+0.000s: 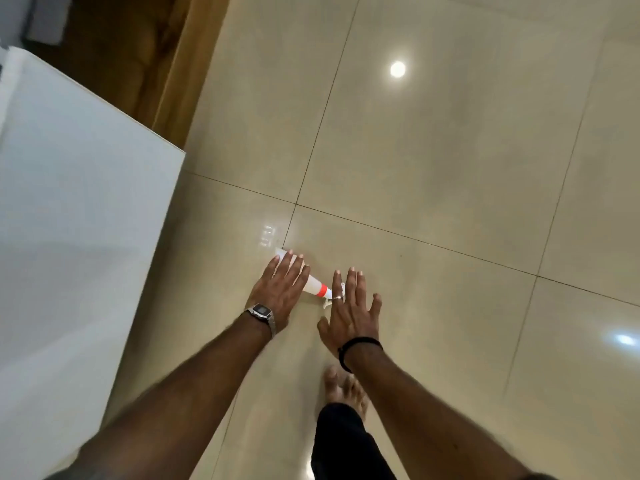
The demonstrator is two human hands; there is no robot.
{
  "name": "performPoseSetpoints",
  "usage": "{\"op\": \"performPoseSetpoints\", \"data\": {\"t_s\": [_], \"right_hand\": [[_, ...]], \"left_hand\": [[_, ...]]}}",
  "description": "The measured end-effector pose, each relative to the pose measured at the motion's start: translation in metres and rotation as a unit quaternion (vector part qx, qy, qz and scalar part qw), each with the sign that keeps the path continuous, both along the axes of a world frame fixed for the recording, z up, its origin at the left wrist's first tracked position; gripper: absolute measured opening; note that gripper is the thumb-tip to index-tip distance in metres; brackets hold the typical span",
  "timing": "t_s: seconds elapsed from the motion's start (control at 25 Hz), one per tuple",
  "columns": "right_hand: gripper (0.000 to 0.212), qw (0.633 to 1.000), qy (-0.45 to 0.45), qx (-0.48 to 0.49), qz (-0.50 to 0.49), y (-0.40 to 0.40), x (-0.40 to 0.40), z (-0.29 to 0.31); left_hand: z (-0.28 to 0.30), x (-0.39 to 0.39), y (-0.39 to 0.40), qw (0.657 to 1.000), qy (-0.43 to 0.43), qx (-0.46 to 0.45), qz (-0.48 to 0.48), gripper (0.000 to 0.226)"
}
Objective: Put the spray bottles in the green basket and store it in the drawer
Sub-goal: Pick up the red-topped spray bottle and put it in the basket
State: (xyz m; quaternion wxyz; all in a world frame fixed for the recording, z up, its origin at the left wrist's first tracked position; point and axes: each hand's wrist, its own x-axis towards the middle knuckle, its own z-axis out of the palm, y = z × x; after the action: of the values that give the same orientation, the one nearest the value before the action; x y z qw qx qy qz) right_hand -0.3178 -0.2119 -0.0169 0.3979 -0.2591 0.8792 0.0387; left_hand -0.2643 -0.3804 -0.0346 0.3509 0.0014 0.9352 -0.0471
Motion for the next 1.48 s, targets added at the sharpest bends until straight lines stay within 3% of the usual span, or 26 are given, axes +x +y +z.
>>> {"op": "performPoseSetpoints", "data": {"t_s": [0.2,0.28,0.36,0.52,0.72,0.84,1.08,1.28,1.48], "right_hand": [[0.091,0.999,-0.031,-0.001,-0.023,0.005,0.011,-0.036],[0.089,0.999,-0.040,-0.006,-0.031,0.007,0.010,-0.028],[0.090,0.993,-0.049,-0.020,-0.102,0.008,0.009,-0.009],[0.092,0.957,-0.083,-0.071,-0.270,-0.009,0.003,0.064],[0.074,0.912,-0.163,-0.231,-0.298,-0.056,-0.011,0.170],[0.055,0.906,-0.168,-0.291,-0.259,-0.087,-0.013,0.226],[0.042,0.927,-0.127,-0.339,-0.094,-0.140,0.036,0.303],[0.058,0.926,-0.121,-0.351,0.060,-0.157,0.159,0.341],[0.061,0.909,-0.189,-0.325,0.180,-0.175,0.327,0.356]], "left_hand": [[-0.037,-0.021,-0.005,0.996,-0.063,-0.052,-0.033,0.085],[-0.028,-0.014,-0.003,0.997,-0.061,-0.037,0.016,0.083],[-0.006,-0.001,0.002,0.992,-0.046,0.002,0.117,0.083],[0.074,0.015,0.016,0.934,0.046,0.130,0.328,0.089],[0.183,0.013,0.016,0.865,0.179,0.242,0.402,0.083],[0.245,0.021,-0.004,0.813,0.281,0.253,0.443,0.081],[0.320,0.090,-0.036,0.710,0.419,0.218,0.522,0.082],[0.356,0.234,-0.043,0.587,0.520,0.159,0.599,0.079],[0.371,0.418,-0.017,0.531,0.528,0.050,0.661,0.085]]}}
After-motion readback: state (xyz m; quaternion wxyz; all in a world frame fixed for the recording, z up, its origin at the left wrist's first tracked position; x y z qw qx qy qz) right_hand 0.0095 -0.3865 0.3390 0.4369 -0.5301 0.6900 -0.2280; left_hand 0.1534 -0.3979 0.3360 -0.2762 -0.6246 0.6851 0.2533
